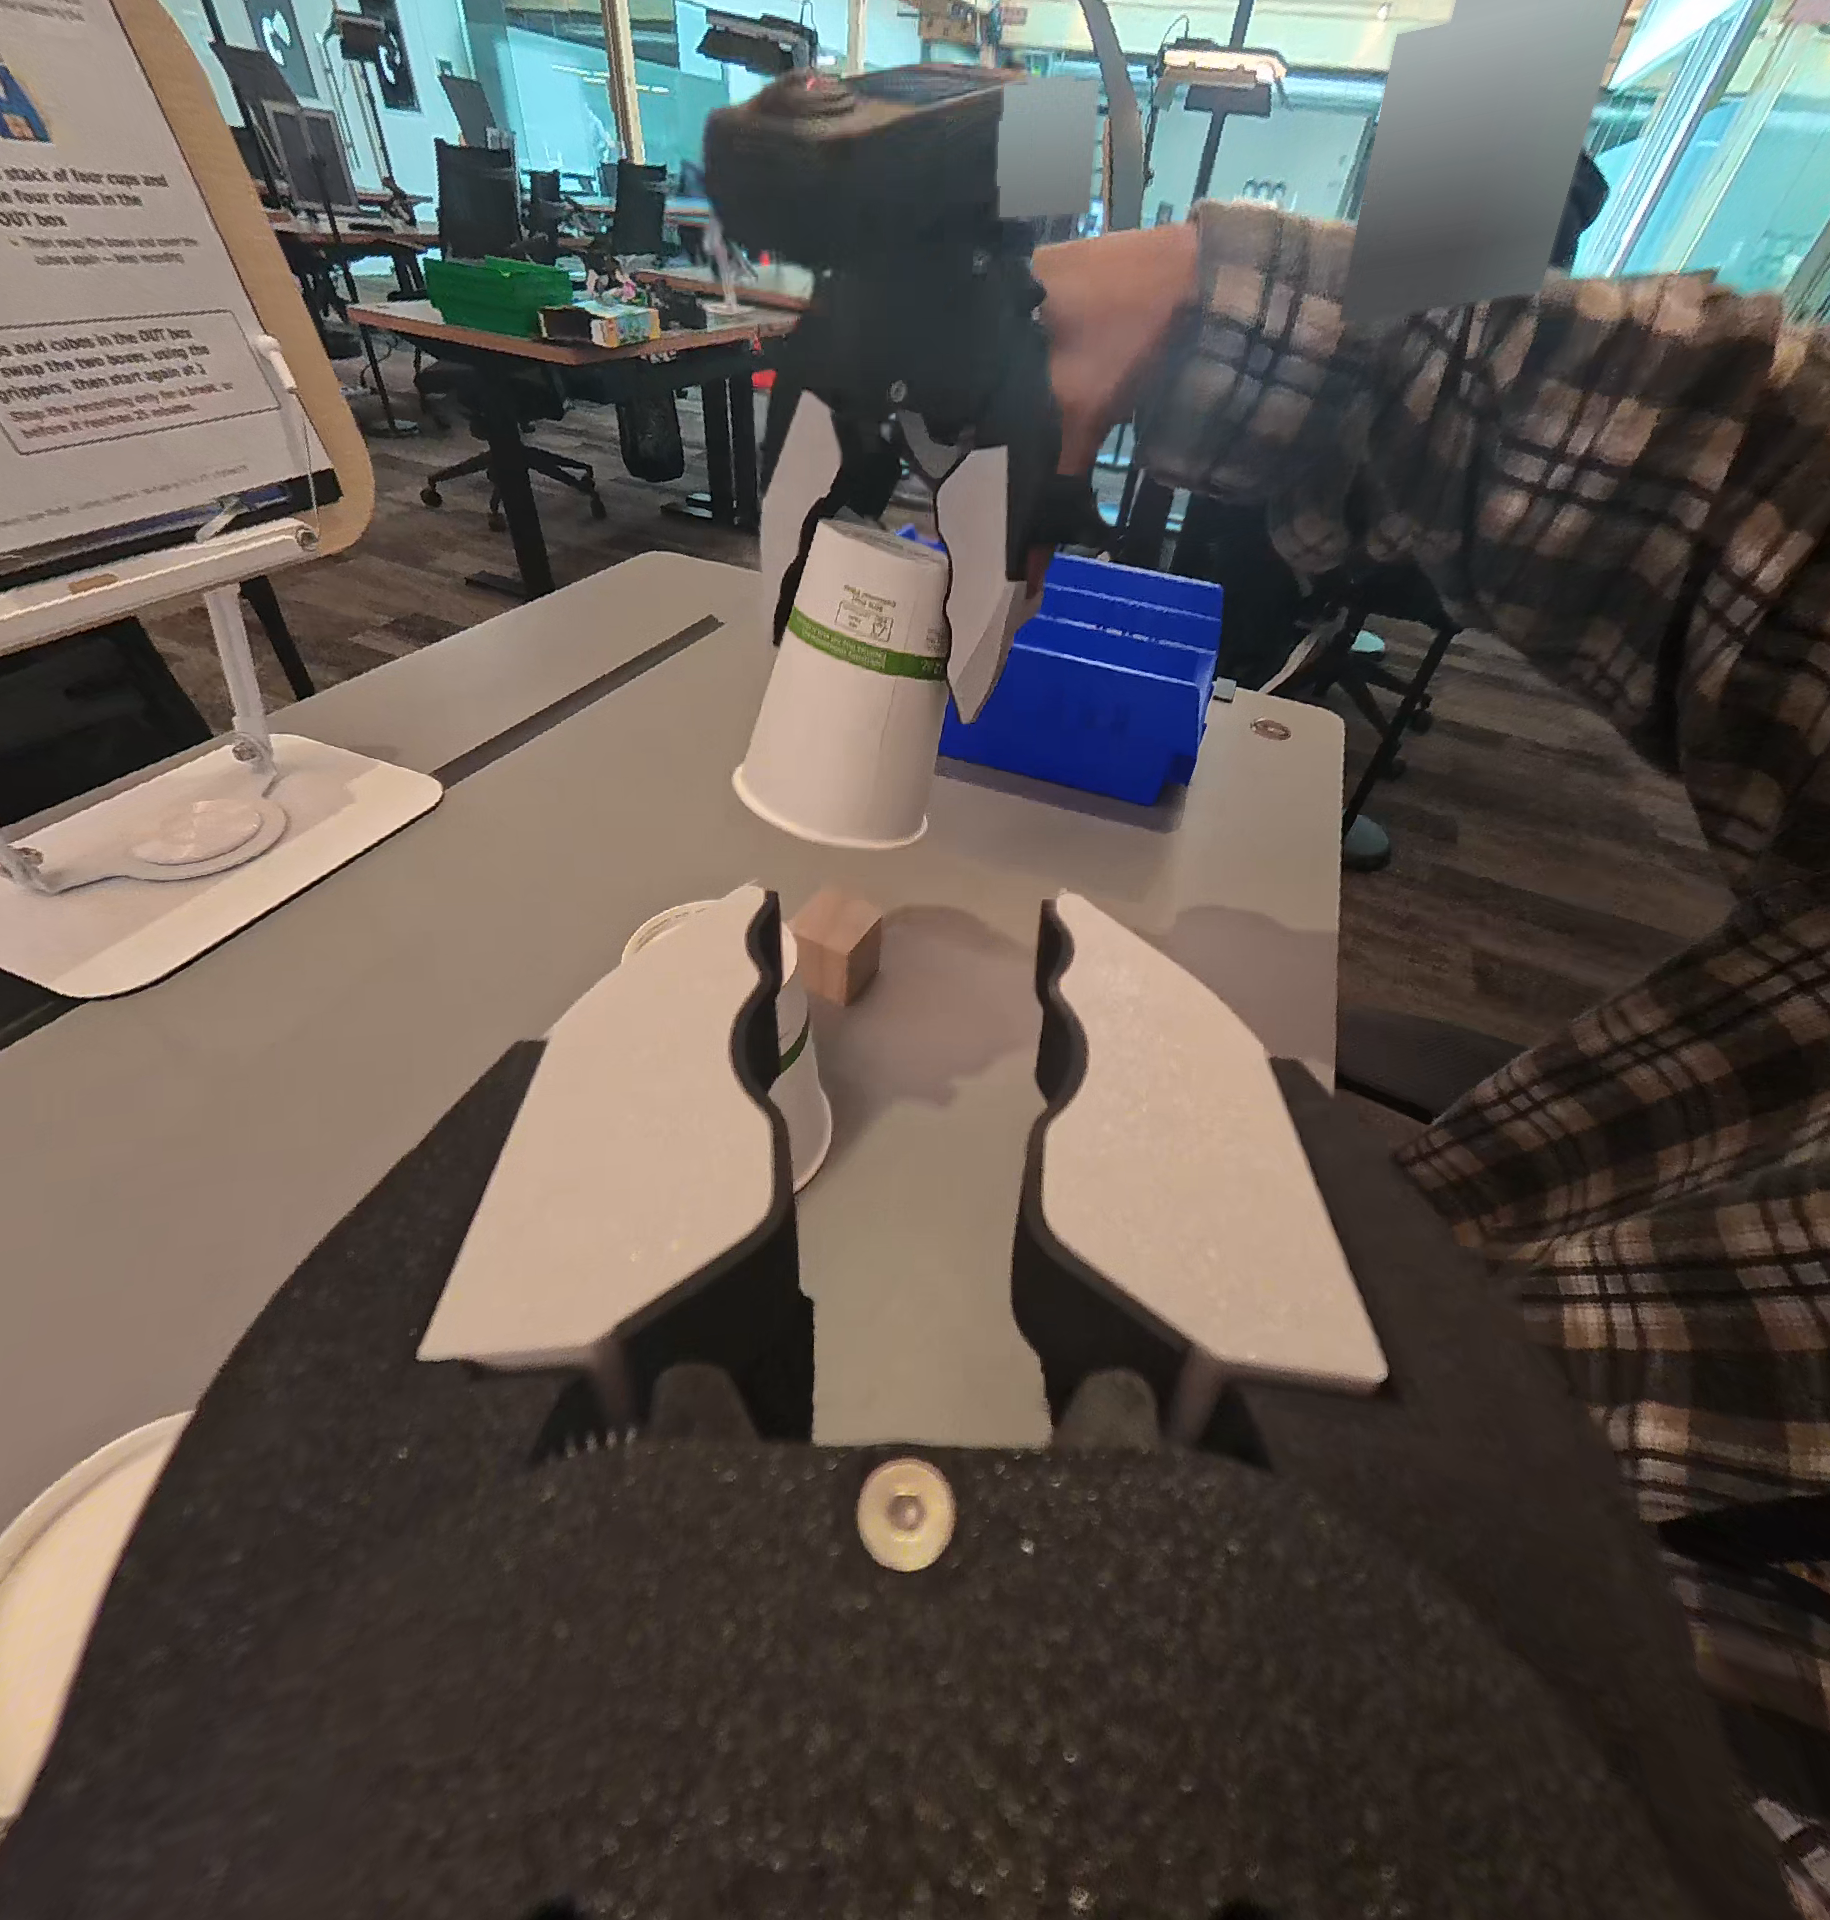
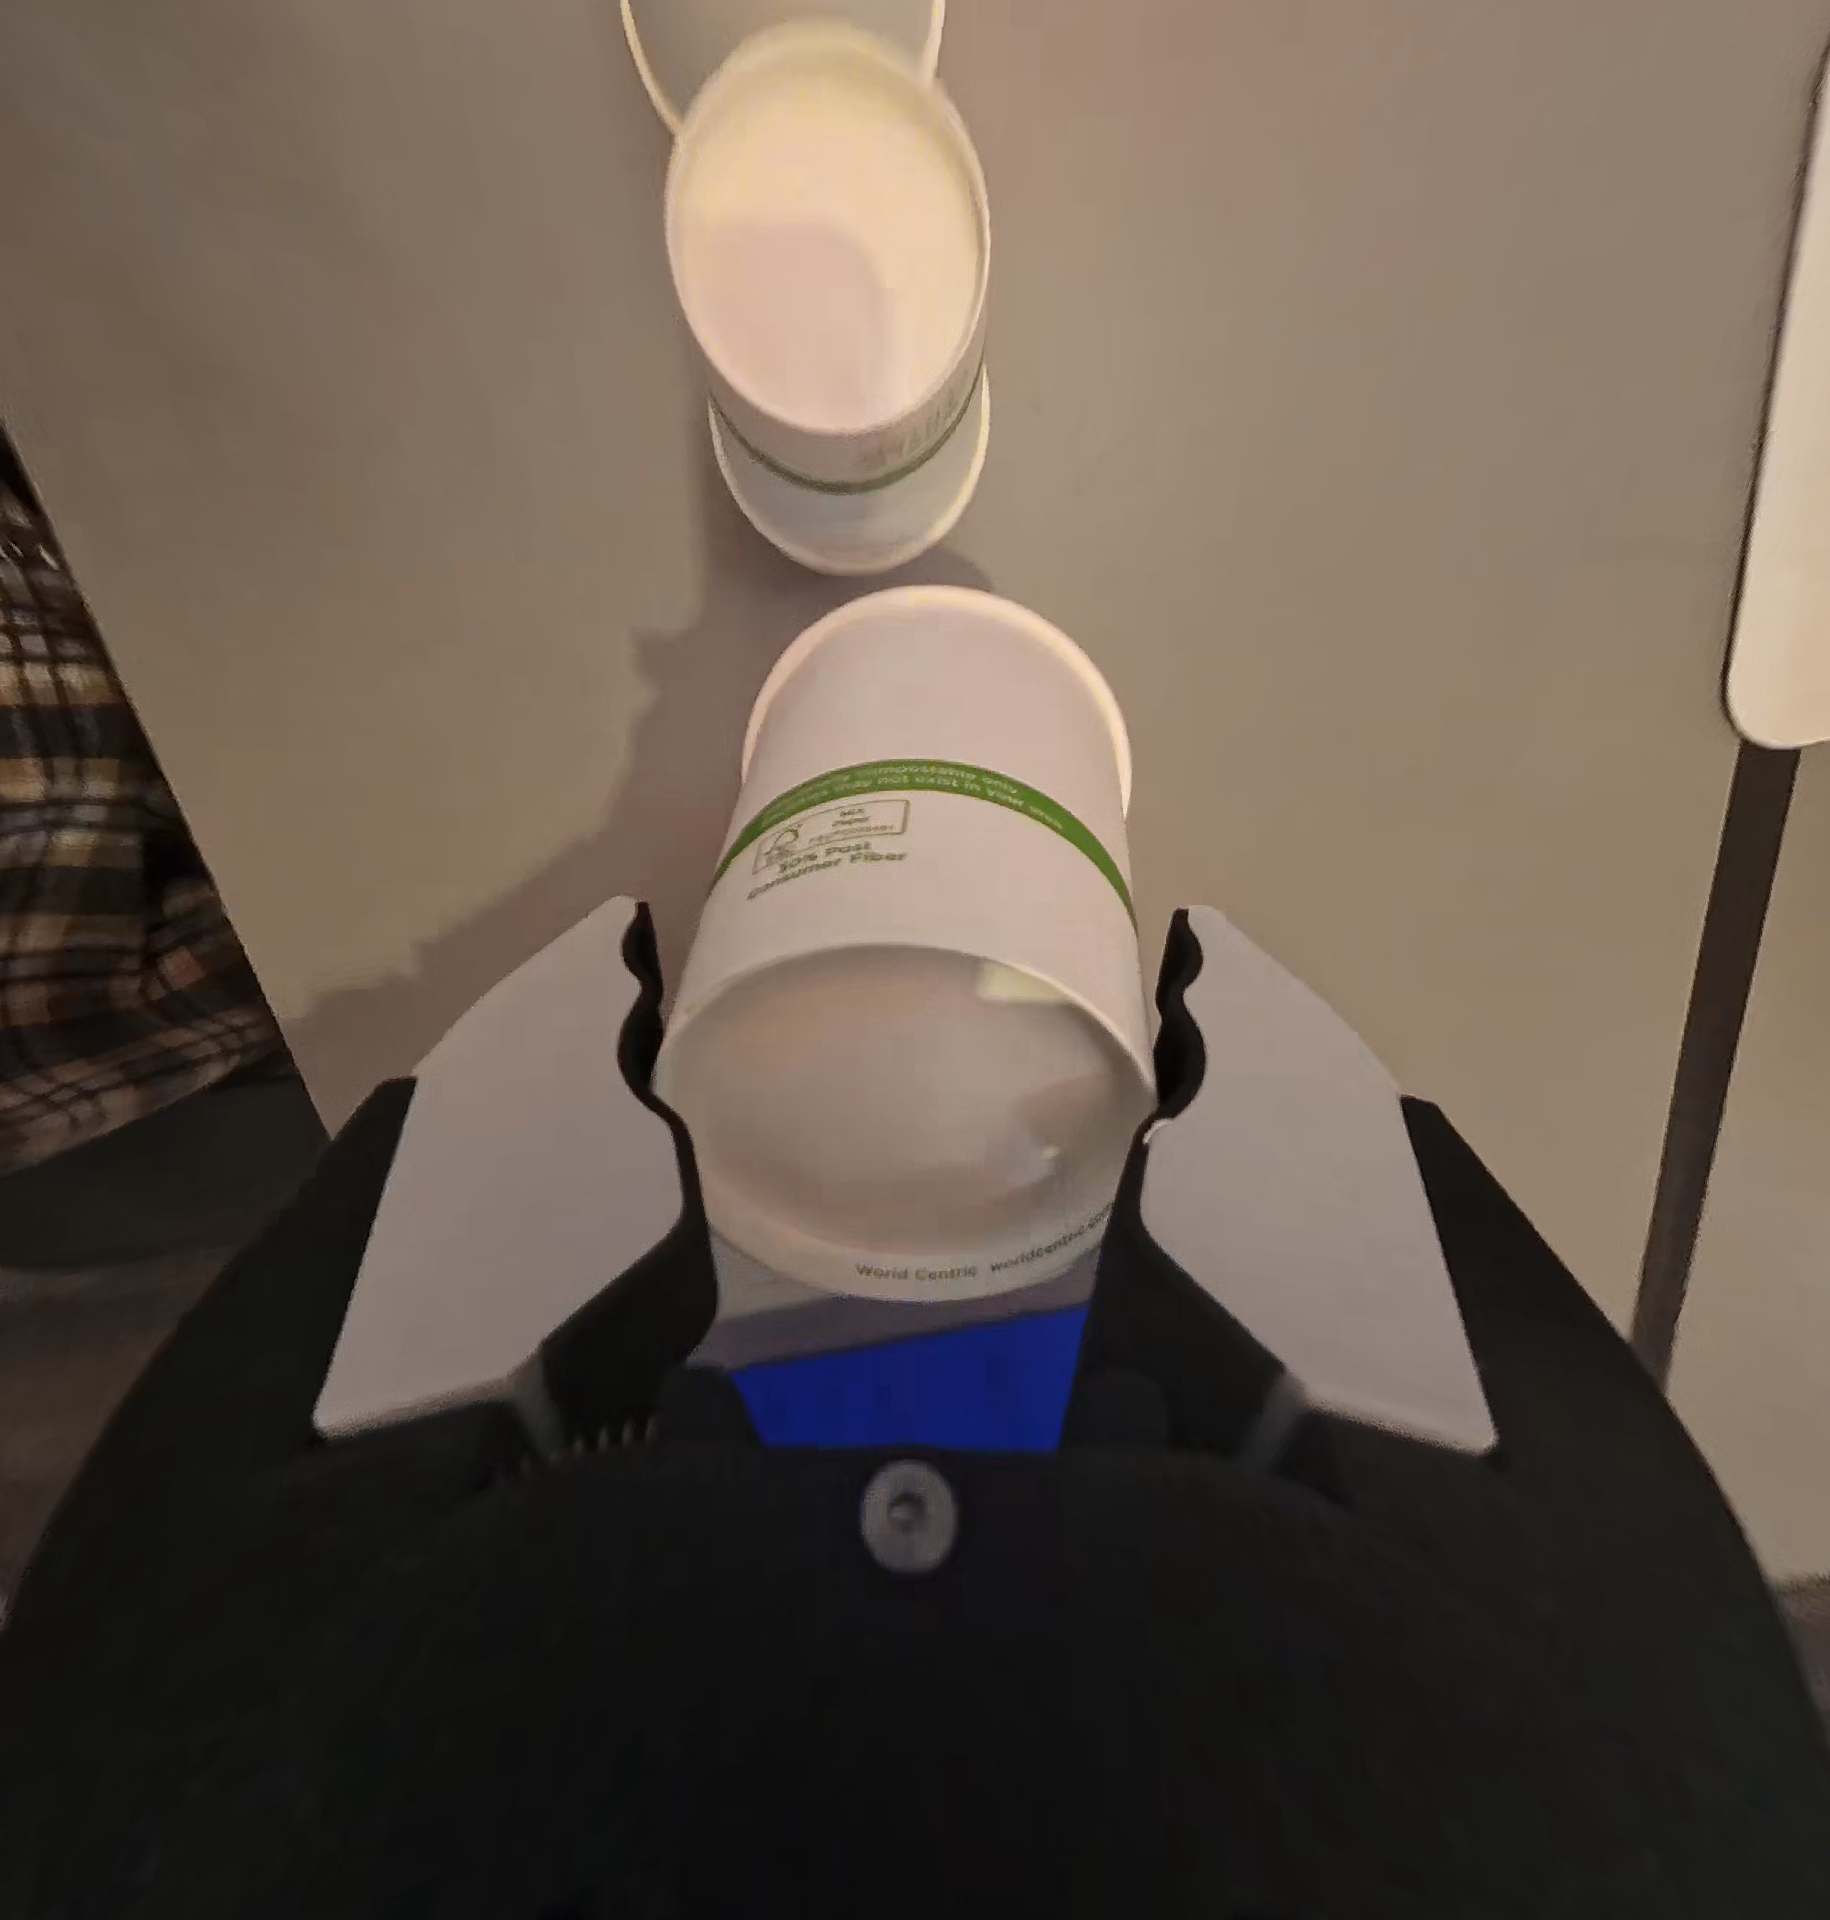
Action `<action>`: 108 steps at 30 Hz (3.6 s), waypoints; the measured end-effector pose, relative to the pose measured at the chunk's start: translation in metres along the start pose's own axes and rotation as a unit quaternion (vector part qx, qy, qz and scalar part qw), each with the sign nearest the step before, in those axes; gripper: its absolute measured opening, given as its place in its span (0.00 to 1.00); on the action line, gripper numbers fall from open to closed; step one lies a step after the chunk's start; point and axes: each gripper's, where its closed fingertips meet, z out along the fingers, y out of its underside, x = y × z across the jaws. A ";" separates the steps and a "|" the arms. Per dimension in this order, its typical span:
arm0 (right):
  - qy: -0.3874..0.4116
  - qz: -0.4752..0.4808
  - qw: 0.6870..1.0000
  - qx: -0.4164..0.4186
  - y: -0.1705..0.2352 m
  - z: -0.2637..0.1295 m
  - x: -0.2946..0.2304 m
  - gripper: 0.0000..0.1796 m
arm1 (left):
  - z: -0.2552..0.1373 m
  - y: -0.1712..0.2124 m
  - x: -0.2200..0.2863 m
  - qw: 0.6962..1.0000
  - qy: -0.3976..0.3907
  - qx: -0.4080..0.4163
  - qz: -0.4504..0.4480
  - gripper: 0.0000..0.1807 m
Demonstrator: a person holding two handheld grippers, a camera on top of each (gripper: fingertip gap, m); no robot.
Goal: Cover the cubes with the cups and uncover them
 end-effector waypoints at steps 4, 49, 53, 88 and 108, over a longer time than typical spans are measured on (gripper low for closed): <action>0.005 0.028 0.988 0.151 -0.008 -0.024 -0.005 0.51 | -0.001 -0.004 -0.005 0.999 0.006 0.026 -0.031 0.26; 0.013 0.056 0.928 0.368 0.034 -0.009 -0.091 0.74 | 0.144 0.031 0.074 0.910 0.180 -0.319 0.192 0.00; 0.028 0.069 0.928 0.366 0.058 -0.018 -0.099 0.75 | 0.159 0.048 0.077 0.874 0.176 -0.378 0.249 0.00; 0.203 0.321 0.771 0.511 0.097 -0.003 -0.062 0.47 | 0.105 -0.030 0.071 0.979 0.112 -0.145 0.090 0.28; 0.312 0.392 0.796 0.339 0.132 0.069 -0.045 0.47 | -0.031 -0.002 0.023 0.999 -0.053 0.011 0.007 0.27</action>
